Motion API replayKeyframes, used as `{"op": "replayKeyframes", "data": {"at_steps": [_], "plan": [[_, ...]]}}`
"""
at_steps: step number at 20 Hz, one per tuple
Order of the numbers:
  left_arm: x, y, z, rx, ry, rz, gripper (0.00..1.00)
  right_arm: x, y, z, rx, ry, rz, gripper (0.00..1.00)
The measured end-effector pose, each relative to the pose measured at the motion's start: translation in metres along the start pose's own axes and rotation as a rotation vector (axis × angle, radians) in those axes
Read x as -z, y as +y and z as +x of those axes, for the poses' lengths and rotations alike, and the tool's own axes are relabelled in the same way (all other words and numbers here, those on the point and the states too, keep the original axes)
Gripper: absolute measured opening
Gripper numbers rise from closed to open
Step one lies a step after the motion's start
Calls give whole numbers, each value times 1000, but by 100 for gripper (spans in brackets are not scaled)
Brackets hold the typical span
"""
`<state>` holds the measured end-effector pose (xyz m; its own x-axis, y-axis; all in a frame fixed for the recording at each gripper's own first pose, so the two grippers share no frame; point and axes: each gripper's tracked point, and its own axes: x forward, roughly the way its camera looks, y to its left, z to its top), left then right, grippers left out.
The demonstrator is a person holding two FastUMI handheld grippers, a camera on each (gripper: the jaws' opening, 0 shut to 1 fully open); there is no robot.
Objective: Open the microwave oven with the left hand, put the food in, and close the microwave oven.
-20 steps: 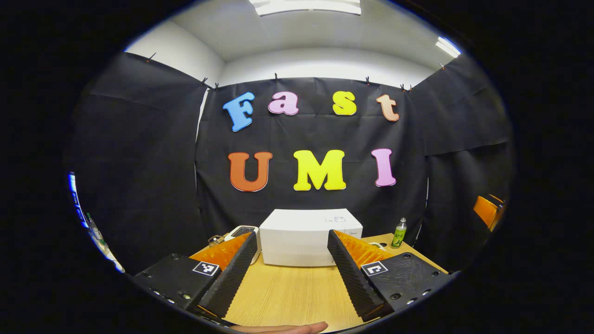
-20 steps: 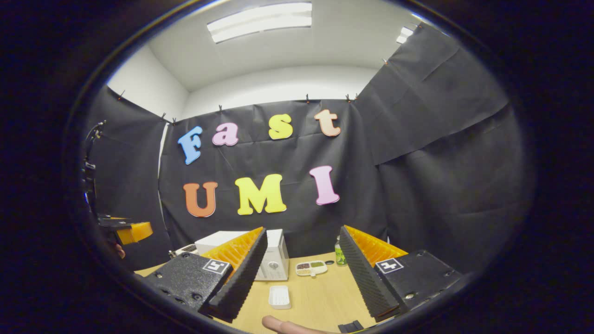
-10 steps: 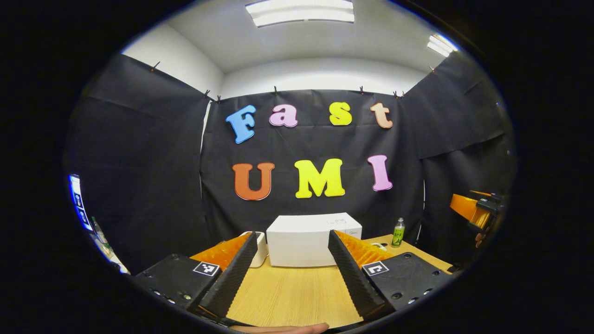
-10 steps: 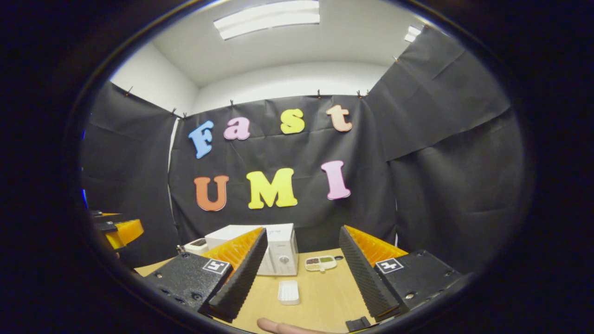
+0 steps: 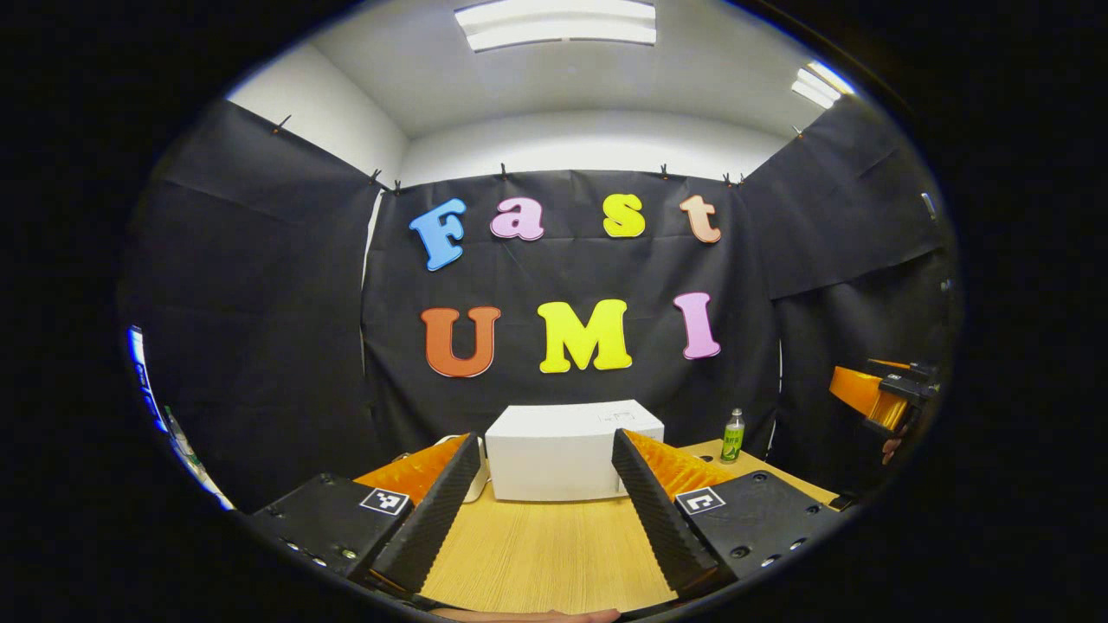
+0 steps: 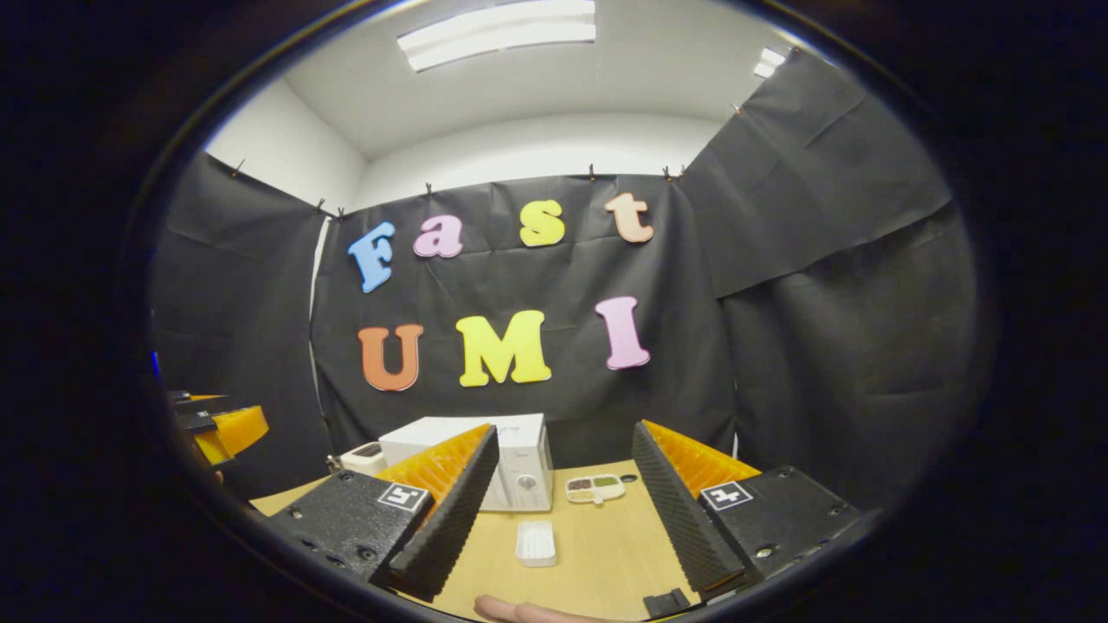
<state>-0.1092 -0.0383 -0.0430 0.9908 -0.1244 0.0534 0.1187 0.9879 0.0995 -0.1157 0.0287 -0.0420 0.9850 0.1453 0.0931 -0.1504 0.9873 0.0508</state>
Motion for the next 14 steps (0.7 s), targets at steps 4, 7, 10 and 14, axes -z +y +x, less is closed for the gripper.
{"op": "replayKeyframes", "data": {"at_steps": [4,7,10,14], "plan": [[1,-1,0,6,3,7,85,1,3,3,-9,4,-5,99],[4,2,2,-2,9,7,85,0,9,2,-23,1,-15,99],[5,5,3,-5,13,3,86,-8,7,-1,-7,-32,-31,99],[9,7,5,-11,22,0,96,-6,15,-2,-17,-30,-61,99]]}}
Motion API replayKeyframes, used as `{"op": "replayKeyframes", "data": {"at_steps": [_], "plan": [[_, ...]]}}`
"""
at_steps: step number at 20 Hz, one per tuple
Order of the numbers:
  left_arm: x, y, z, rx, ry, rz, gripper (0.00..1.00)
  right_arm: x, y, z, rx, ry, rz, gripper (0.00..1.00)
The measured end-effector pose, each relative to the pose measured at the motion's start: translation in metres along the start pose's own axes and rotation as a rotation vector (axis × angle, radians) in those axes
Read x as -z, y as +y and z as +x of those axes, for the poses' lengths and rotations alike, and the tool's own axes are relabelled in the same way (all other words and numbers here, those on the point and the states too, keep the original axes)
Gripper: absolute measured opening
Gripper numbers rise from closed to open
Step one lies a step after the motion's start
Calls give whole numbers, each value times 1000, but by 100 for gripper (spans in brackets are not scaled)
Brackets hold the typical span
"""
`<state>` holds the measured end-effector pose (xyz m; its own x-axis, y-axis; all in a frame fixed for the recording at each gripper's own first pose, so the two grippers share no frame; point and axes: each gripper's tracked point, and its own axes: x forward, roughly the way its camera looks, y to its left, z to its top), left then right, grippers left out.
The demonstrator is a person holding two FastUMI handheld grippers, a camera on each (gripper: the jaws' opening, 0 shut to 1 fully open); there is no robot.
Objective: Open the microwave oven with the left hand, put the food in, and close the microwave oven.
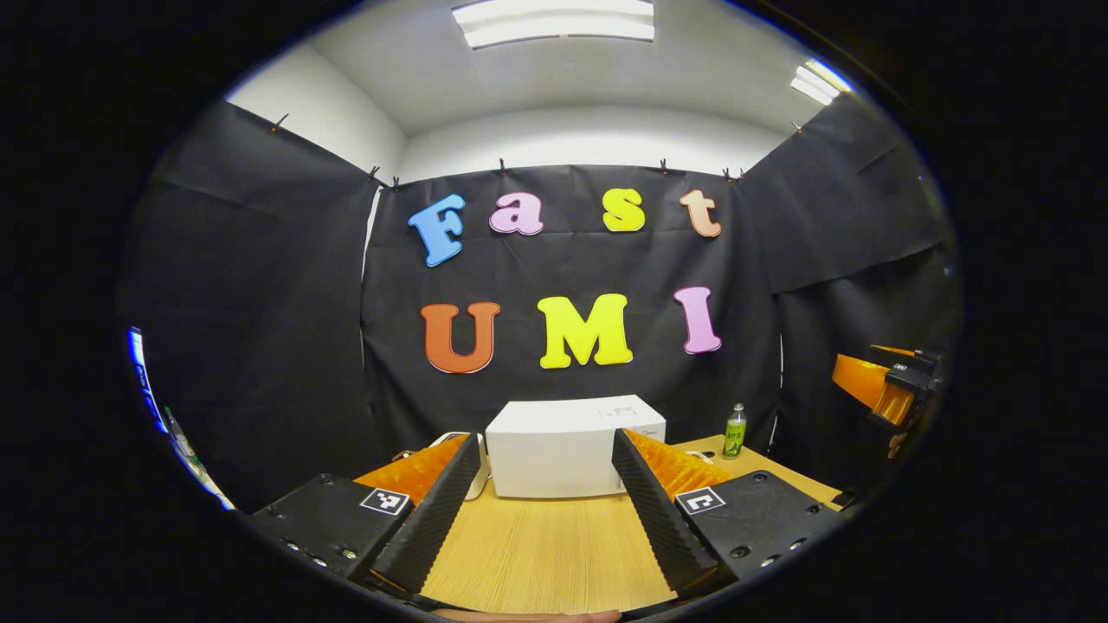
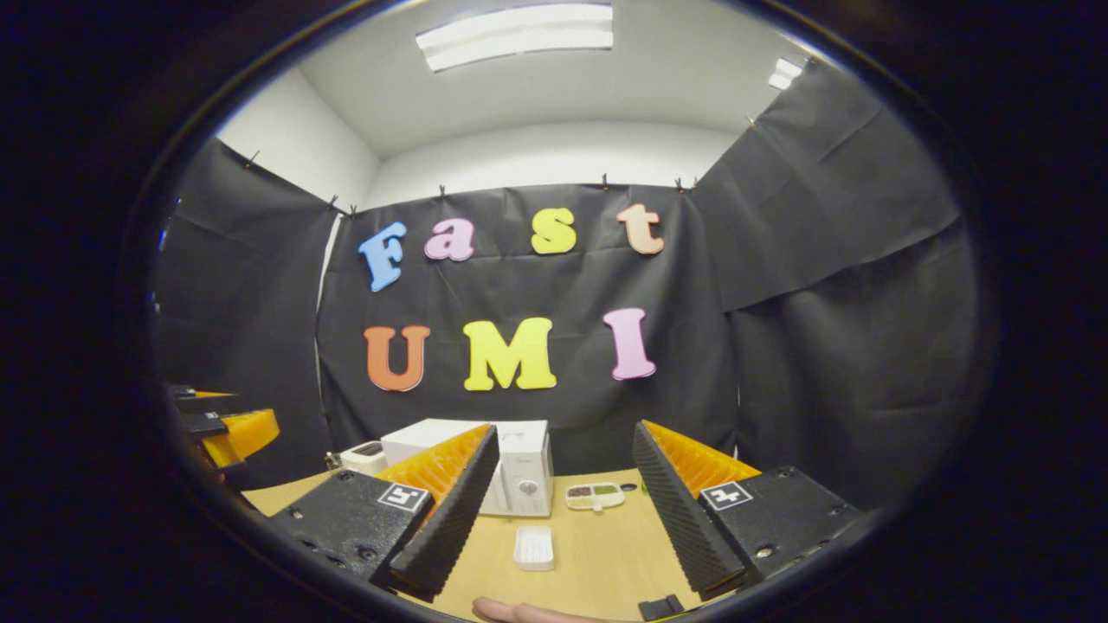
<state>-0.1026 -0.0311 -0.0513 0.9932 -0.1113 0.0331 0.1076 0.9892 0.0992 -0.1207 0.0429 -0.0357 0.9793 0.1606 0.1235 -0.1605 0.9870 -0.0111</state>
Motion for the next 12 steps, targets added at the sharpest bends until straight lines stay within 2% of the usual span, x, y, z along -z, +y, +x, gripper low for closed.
{"op": "replayKeyframes", "data": {"at_steps": [11,12], "plan": [[9,-4,0,12,13,9,95,13,17,2,-29,18,-71,99],[10,-3,0,12,15,9,96,13,17,3,-27,19,-71,91]]}}
